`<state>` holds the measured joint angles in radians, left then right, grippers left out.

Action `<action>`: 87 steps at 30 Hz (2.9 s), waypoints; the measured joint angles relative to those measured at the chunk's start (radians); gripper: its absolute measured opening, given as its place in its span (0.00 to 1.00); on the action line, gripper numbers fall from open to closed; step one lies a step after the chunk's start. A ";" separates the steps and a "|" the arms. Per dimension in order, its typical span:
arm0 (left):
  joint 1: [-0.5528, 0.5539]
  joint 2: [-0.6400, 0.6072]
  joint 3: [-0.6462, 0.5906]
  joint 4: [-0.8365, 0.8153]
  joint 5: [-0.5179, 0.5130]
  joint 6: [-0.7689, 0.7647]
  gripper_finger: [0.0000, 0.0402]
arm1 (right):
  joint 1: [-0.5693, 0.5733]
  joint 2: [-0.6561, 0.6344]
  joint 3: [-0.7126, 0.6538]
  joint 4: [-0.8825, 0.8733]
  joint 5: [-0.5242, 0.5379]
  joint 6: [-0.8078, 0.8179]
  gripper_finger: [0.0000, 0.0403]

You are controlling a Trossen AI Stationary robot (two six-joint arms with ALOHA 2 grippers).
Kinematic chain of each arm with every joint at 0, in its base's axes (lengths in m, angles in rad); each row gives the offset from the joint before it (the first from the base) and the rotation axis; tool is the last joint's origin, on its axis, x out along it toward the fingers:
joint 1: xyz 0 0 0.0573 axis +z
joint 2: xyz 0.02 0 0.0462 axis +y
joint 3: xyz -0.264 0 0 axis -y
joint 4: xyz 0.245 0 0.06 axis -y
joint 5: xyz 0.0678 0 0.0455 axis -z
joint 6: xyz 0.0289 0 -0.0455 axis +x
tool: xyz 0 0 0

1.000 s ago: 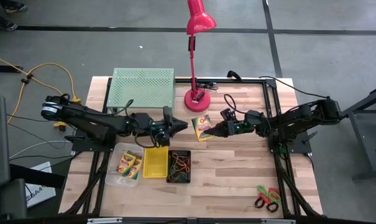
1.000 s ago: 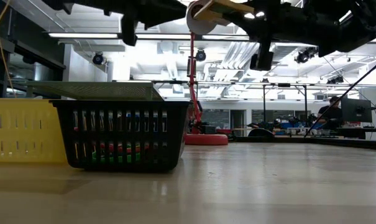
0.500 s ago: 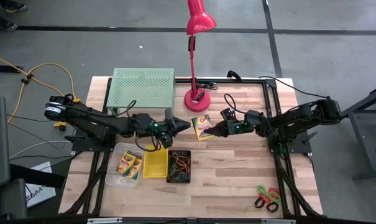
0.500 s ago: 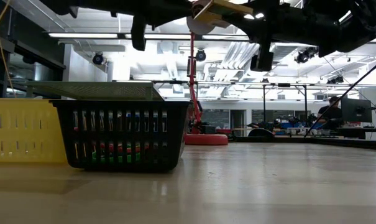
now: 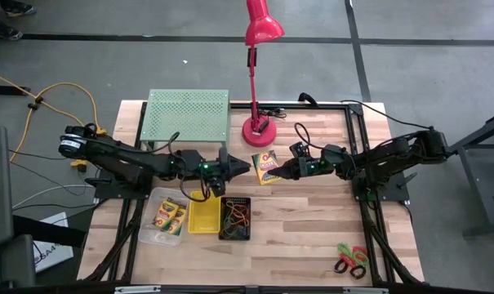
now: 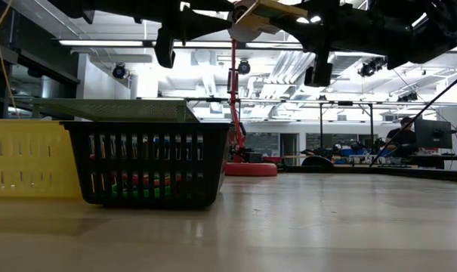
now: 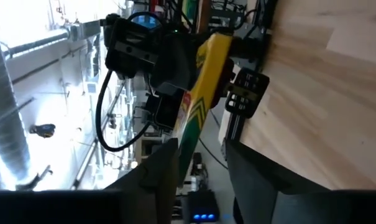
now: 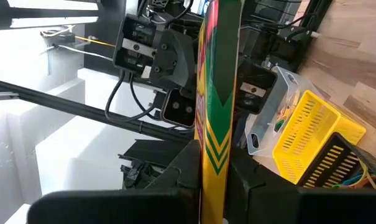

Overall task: Pick & Place Office Desk Supplies
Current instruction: Put the crayon box into the transparent box

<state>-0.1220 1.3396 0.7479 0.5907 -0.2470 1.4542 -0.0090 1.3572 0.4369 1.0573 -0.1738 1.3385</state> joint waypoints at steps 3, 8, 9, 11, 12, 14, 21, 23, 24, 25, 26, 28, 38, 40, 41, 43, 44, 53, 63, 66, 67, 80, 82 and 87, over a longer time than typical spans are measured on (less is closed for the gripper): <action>0.004 0.000 0.000 0.001 -0.004 0.048 0.34 | 0.000 0.000 0.000 0.000 0.011 0.002 0.07; 0.004 0.000 0.000 0.000 -0.006 0.202 0.34 | 0.000 0.000 0.000 -0.001 0.012 0.031 0.07; 0.004 0.000 0.000 0.001 -0.006 0.228 0.34 | 0.000 0.000 0.000 -0.001 0.012 0.032 0.07; 0.004 0.000 0.000 0.002 -0.004 0.261 0.34 | 0.000 0.000 0.000 -0.001 0.017 0.050 0.07; 0.004 0.000 0.000 0.003 0.004 0.269 0.34 | 0.000 0.000 0.000 -0.001 0.019 0.052 0.07; 0.005 0.000 0.000 0.006 0.023 0.286 0.34 | 0.000 0.000 0.000 -0.002 0.019 0.053 0.07; 0.056 0.067 0.002 0.094 0.089 0.355 0.34 | 0.000 0.000 0.000 -0.006 0.031 0.054 0.07; 0.068 0.102 0.002 0.142 0.094 0.375 0.34 | 0.000 0.000 0.000 -0.007 0.037 0.054 0.07; 0.071 0.120 0.002 0.177 0.095 0.386 0.34 | 0.000 0.000 0.000 -0.008 0.037 0.053 0.07; 0.073 0.134 0.002 0.206 0.096 0.394 0.34 | 0.000 0.000 0.000 -0.007 0.037 0.053 0.07; 0.074 0.148 0.002 0.236 0.098 0.399 0.34 | 0.000 0.000 0.000 -0.008 0.037 0.053 0.07; 0.074 0.177 0.002 0.289 0.109 0.410 0.34 | 0.000 0.000 0.000 -0.008 0.036 0.053 0.07; 0.083 0.211 0.005 0.351 0.187 0.383 0.34 | 0.000 0.000 0.000 -0.016 0.037 0.049 0.07; 0.084 0.211 0.005 0.378 0.194 0.381 0.34 | 0.000 0.000 0.000 -0.027 0.042 0.048 0.07; 0.084 0.211 0.005 0.382 0.197 0.381 0.34 | 0.000 0.000 0.000 -0.029 0.042 0.047 0.07; 0.084 0.211 0.005 0.379 0.207 0.379 0.34 | 0.000 0.000 0.000 -0.036 0.042 0.046 0.07; 0.085 0.211 0.005 0.379 0.207 0.371 0.34 | 0.000 0.000 0.000 -0.035 0.041 0.046 0.07; 0.116 0.211 0.005 0.373 0.241 0.268 0.34 | 0.000 0.000 0.000 -0.043 0.055 0.045 0.07; 0.116 0.211 0.005 0.351 0.240 0.247 0.24 | 0.000 0.000 0.000 -0.046 0.059 0.041 0.07; 0.116 0.211 0.005 0.350 0.239 0.247 0.17 | 0.000 0.000 0.000 -0.044 0.061 0.027 0.07; 0.116 0.211 0.005 0.349 0.239 0.247 0.15 | 0.000 0.000 0.000 -0.044 0.063 0.027 0.07; 0.115 0.211 0.005 0.343 0.238 0.247 0.08 | 0.000 0.000 0.000 -0.044 0.062 0.027 0.07; 0.115 0.211 0.005 0.343 0.238 0.247 0.08 | 0.000 0.000 0.000 -0.044 0.062 0.027 0.07; 0.115 0.211 0.005 0.343 0.238 0.248 0.08 | 0.000 0.000 0.000 -0.044 0.062 0.022 0.07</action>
<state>-0.0074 1.5509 0.7525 0.9333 -0.0090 1.7019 -0.0086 1.3575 0.4370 1.0130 -0.1113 1.3605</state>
